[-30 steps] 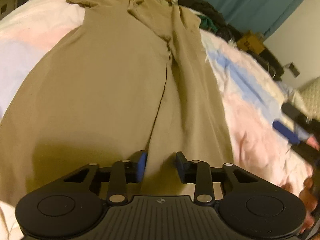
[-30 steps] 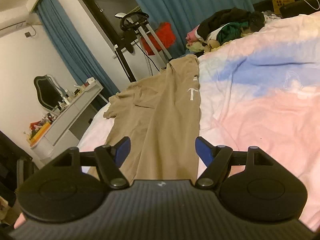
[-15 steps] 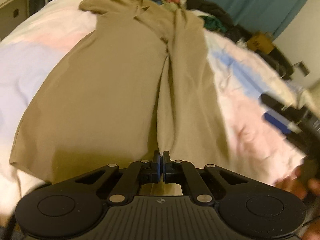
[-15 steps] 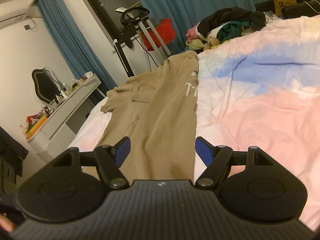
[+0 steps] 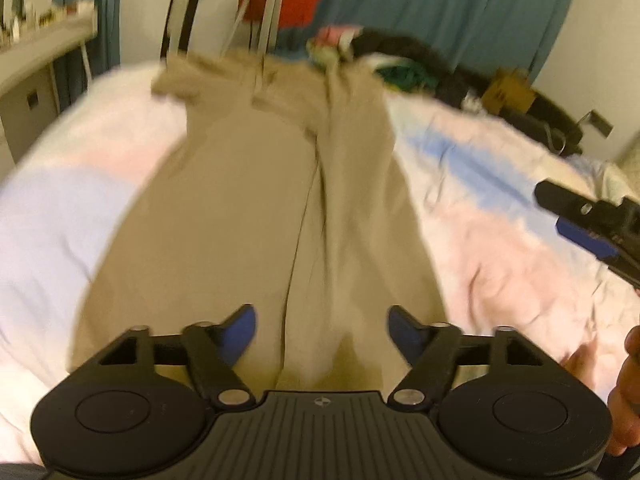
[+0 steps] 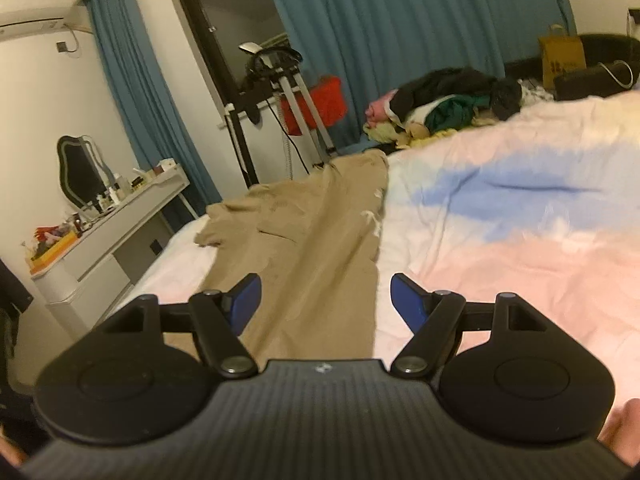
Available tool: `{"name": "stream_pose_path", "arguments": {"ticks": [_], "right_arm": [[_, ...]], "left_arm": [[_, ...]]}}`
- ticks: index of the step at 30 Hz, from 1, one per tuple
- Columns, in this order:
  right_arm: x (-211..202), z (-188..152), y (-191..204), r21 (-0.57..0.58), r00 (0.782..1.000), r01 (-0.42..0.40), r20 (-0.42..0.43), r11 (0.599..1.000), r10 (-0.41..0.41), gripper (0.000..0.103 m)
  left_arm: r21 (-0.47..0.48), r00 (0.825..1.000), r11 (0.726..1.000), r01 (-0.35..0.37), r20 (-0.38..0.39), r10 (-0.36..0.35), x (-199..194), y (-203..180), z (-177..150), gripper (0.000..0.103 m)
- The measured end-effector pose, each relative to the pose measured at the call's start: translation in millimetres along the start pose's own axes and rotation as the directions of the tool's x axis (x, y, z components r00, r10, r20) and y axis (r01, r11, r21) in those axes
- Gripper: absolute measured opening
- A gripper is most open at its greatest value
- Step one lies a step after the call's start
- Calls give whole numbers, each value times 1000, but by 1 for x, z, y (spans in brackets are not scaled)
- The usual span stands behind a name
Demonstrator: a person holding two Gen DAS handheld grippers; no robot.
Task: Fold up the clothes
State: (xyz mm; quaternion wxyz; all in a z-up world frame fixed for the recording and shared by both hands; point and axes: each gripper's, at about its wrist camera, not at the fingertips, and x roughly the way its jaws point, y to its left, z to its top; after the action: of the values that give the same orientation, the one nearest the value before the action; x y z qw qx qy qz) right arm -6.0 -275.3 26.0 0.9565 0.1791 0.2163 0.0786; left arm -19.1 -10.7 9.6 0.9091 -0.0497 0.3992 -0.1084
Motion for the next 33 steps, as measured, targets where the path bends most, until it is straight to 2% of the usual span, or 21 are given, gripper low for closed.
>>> {"name": "stream_pose_path", "arguments": {"ticks": [5, 8, 13, 17, 19, 22, 26, 30, 33], "right_arm": [[-28, 27, 32, -46, 999, 11, 33, 999, -10, 74], [-44, 45, 50, -73, 999, 19, 47, 997, -16, 74], [-53, 92, 79, -115, 999, 43, -14, 992, -45, 73], [-56, 121, 99, -157, 997, 50, -46, 986, -58, 73], [-48, 123, 103, -191, 997, 52, -52, 980, -63, 72], [-25, 120, 108, -218, 995, 38, -81, 975, -57, 73], [21, 104, 121, -303, 996, -8, -91, 953, -21, 73], [93, 89, 138, -340, 994, -58, -111, 939, 21, 72], [170, 78, 152, -347, 990, -108, -123, 932, 69, 72]], "left_arm": [[11, 990, 1000, -14, 143, 13, -57, -10, 26, 87], [10, 984, 1000, -12, 179, 10, -87, -10, 38, 88], [2, 980, 1000, -23, 199, 23, -134, -5, 59, 91], [-33, 985, 998, -47, 168, 52, -146, 7, 87, 94], [-63, 987, 997, -52, 149, 61, -140, 15, 98, 94], [-156, 981, 987, -46, 177, 74, -123, 35, 104, 96], [-258, 974, 966, 2, 220, 56, -72, 66, 98, 96], [-240, 952, 968, -72, 274, 138, -20, 90, 89, 96], [-214, 944, 973, -82, 296, 145, 7, 111, 82, 96]]}}
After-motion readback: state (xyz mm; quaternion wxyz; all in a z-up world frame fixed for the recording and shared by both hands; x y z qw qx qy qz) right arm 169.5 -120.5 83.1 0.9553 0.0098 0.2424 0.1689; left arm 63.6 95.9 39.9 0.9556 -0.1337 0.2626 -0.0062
